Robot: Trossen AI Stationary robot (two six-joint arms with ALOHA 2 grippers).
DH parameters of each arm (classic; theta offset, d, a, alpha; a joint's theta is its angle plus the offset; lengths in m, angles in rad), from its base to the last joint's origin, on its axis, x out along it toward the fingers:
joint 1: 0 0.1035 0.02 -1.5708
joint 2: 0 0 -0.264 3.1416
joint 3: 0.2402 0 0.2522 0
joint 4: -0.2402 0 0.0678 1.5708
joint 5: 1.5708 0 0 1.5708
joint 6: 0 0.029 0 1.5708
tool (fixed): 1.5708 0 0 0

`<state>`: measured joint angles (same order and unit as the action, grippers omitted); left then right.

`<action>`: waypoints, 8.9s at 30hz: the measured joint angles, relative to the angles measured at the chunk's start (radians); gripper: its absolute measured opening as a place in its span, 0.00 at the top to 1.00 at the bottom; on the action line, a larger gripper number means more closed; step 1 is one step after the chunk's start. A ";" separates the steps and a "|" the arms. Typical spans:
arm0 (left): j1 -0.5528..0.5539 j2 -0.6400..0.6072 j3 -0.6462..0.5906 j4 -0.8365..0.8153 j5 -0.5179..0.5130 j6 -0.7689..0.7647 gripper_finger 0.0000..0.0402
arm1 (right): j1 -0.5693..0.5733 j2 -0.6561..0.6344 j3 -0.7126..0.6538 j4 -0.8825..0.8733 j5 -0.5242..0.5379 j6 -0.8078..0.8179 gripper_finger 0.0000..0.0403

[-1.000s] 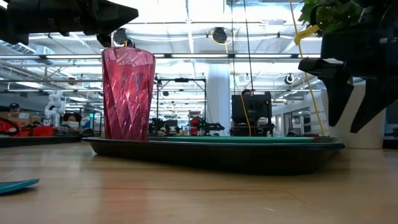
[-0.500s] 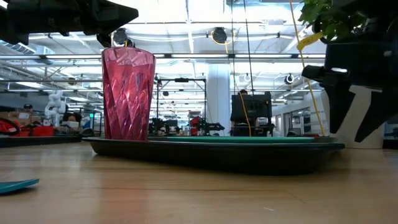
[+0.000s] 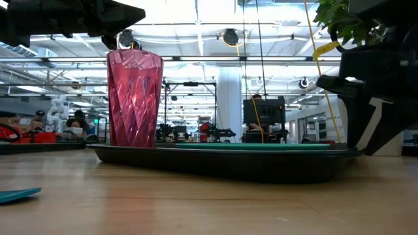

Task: Pick and place plate/cup/fork/spoon on tray
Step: Adjust the black serving tray

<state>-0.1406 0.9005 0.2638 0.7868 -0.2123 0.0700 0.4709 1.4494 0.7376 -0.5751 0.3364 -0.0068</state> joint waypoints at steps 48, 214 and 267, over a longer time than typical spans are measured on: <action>-0.017 -0.064 0.000 -0.016 0.002 -0.039 0.99 | 0.064 0.472 0.557 -0.051 -0.117 0.401 0.91; -0.096 -0.116 0.000 -0.027 0.079 0.023 0.96 | 0.107 0.414 0.466 0.035 -0.189 0.832 0.88; -0.096 -0.116 0.000 -0.027 0.079 0.031 0.96 | 0.107 0.462 0.467 0.086 -0.175 0.655 0.88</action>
<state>-0.2367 0.7845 0.2638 0.7601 -0.1337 0.1009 0.5777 1.9114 1.2041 -0.4890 0.1617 0.6480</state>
